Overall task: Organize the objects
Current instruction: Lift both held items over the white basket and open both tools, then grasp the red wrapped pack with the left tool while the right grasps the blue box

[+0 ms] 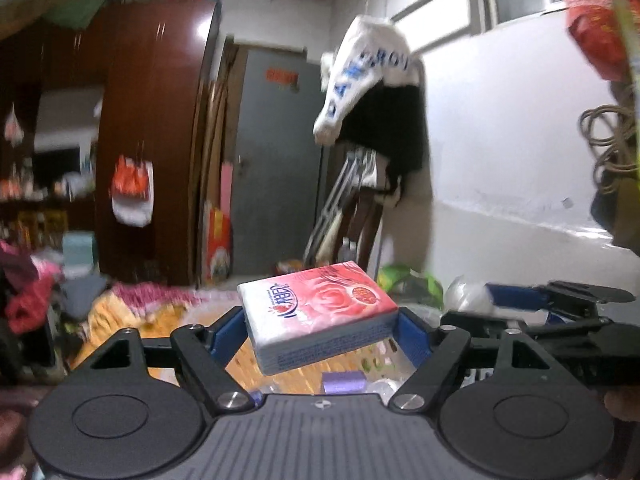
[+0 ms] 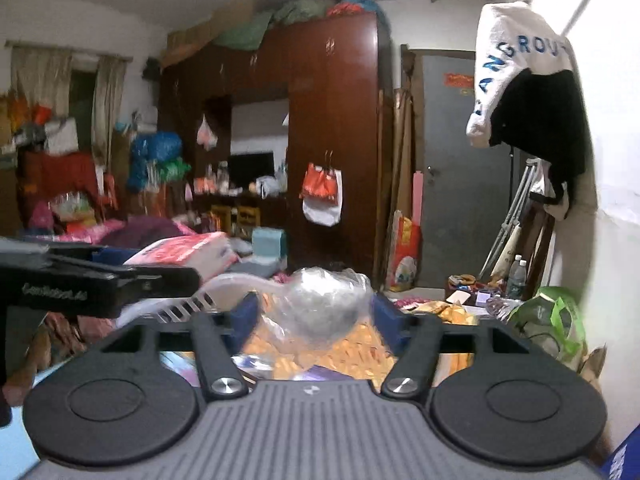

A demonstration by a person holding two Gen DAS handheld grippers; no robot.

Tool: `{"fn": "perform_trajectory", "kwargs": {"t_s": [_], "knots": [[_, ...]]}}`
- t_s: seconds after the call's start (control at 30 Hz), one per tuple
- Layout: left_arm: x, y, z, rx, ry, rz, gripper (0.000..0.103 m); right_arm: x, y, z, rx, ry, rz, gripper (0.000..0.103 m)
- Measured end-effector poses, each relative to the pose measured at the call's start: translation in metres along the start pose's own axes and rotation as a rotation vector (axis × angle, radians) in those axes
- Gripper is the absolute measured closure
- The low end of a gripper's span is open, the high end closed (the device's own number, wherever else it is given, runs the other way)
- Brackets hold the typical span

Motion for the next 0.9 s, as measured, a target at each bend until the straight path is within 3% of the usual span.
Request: {"fn": "perform_trajectory", "kwargs": {"t_s": [0.03,0.1,0.23,0.37,0.5,0.6,0.7,0.77,0.87,0.9], "knots": [[-0.006,-0.002,0.008,0.000,-0.042,-0.010,0.015,-0.003,0.002,0.001,-0.024,0.001,-0.014,0.000],[-0.017,-0.001,0.002,0.027,-0.081,-0.005,0.015,-0.011,0.001,-0.006,-0.037,-0.004,-0.024,0.000],[-0.028,0.013,-0.045,0.011,0.007,0.057,0.010,-0.026,-0.005,-0.052,0.026,0.053,0.048,0.000],[-0.072,0.012,-0.094,0.055,-0.010,0.057,0.010,-0.075,-0.017,-0.085,0.119,-0.050,0.124,0.000],[-0.131,0.003,-0.116,0.116,-0.158,0.002,0.011,-0.133,-0.032,-0.102,0.185,-0.139,0.176,0.000],[-0.157,0.005,-0.136,0.117,-0.186,-0.044,0.012,-0.148,-0.036,-0.103,0.236,-0.168,0.217,0.000],[-0.166,0.008,-0.136,0.142,-0.218,-0.007,0.012,-0.151,-0.049,-0.092,0.238,-0.220,0.171,0.000],[-0.168,0.008,-0.131,0.122,-0.238,-0.012,0.012,-0.153,-0.060,-0.090,0.232,-0.225,0.134,0.004],[-0.172,0.014,-0.127,0.099,-0.258,0.011,0.012,-0.155,-0.071,-0.087,0.193,-0.226,0.073,0.024],[-0.173,0.016,-0.124,0.099,-0.267,0.026,0.012,-0.157,-0.073,-0.087,0.183,-0.233,0.063,0.047]]}}
Point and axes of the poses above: each gripper's, at about its wrist camera, not at the fingertips, and z roughly the way its jaws point, y to its right, x to its top, the point moved 6 cm from there along z, roughly the way its jaws point, and after that the axes turned 14 degrees about z, right-handed, at the moved point
